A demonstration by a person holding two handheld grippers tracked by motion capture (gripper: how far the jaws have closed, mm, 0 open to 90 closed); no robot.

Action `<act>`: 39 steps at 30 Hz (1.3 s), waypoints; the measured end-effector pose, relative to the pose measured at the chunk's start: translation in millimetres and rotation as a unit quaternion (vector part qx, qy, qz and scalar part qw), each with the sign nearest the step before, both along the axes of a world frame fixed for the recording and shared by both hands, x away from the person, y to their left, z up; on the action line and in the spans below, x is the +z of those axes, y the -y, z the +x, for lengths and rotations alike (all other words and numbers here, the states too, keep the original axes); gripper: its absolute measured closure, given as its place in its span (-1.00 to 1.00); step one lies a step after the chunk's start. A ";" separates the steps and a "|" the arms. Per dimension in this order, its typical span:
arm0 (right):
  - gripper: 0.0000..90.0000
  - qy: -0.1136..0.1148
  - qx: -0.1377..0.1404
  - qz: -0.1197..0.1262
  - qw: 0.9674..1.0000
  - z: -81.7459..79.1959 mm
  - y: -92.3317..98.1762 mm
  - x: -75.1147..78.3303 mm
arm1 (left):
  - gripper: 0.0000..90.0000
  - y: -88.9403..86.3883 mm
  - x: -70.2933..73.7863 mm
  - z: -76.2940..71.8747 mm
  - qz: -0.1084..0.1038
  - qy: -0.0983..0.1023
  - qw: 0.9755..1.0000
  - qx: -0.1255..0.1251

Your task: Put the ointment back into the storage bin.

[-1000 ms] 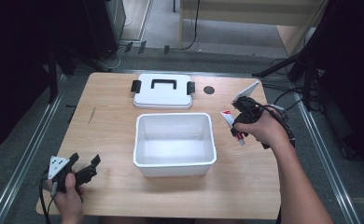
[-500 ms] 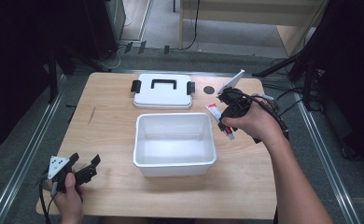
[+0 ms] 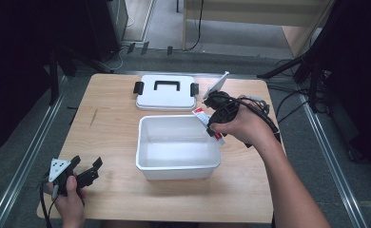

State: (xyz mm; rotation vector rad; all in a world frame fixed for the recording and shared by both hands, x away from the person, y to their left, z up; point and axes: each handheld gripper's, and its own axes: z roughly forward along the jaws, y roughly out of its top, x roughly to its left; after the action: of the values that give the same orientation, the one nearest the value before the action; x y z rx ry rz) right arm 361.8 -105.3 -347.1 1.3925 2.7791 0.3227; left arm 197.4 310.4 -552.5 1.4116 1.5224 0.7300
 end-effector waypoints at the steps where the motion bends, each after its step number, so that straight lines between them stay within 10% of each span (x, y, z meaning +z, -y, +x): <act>1: 0.60 -0.001 0.002 -0.001 1.000 -0.1 -2.5 -0.8 | -0.68 -0.1 0.0 0.1 0.000 0.000 1.000 0.000; 39: 0.60 -0.039 0.051 -0.042 0.997 5.5 -33.3 -69.9 | -0.68 -0.4 0.0 0.3 -0.001 -0.003 1.000 -0.001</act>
State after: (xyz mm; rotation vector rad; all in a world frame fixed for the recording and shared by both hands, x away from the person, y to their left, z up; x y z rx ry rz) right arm 367.3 -72.0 -417.0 1.2750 2.8966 0.1534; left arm 197.7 310.8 -552.5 1.4149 1.5246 0.7237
